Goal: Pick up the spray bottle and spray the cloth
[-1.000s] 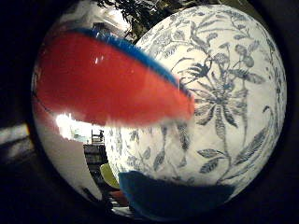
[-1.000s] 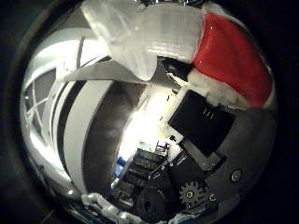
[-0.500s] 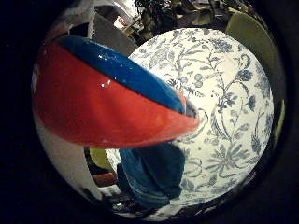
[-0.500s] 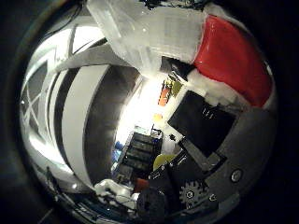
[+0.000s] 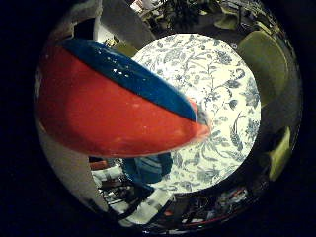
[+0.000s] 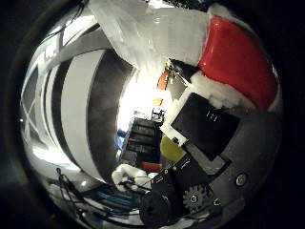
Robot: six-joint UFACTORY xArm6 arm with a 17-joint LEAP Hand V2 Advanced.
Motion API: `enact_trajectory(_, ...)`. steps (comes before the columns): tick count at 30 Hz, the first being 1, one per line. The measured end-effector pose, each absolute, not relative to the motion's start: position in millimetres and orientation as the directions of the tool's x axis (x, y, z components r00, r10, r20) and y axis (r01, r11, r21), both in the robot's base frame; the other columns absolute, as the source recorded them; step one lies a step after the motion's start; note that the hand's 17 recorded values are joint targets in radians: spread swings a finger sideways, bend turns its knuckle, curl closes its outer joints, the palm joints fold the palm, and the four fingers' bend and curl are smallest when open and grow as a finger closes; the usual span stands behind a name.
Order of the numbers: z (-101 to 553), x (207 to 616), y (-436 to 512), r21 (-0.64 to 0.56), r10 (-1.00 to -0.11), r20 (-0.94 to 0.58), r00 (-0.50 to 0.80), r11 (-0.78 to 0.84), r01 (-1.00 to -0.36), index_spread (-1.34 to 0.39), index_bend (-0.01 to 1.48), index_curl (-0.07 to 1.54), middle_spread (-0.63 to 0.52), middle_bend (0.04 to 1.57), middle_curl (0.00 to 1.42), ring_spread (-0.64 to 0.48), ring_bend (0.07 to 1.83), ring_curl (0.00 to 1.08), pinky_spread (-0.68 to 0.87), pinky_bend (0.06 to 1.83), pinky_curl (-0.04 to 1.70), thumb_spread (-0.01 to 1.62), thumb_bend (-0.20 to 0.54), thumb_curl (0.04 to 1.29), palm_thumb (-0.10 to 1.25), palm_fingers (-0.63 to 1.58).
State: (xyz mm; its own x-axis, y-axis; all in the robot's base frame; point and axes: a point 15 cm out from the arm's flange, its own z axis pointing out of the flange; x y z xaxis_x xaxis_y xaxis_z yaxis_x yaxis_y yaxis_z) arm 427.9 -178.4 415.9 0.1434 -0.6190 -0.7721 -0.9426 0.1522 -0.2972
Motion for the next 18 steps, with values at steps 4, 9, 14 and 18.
enact_trajectory(4,424,412,-179,-0.269,-0.663,-0.735,0.146,0.086,-0.959,-0.16,1.23,0.66,-0.07,1.38,0.59,-0.17,1.44,0.64,-0.21,1.01,1.29,0.87,-0.017,0.75,1.04,1.19)
enact_trajectory(9,435,397,-168,-0.255,-0.729,-0.663,0.168,0.010,-0.967,-0.16,1.23,0.66,-0.07,1.37,0.59,-0.17,1.44,0.64,-0.22,1.00,1.30,0.87,-0.017,0.76,1.04,1.19)
enact_trajectory(14,443,381,-152,-0.220,-0.798,-0.568,0.200,-0.087,-0.972,-0.16,1.23,0.66,-0.07,1.38,0.59,-0.17,1.44,0.64,-0.22,1.00,1.31,0.87,-0.017,0.76,1.04,1.19)
enact_trajectory(18,449,369,-129,-0.171,-0.847,-0.474,0.240,-0.179,-0.969,-0.16,1.23,0.66,-0.07,1.38,0.59,-0.17,1.44,0.64,-0.22,1.00,1.31,0.88,-0.017,0.76,1.03,1.19)
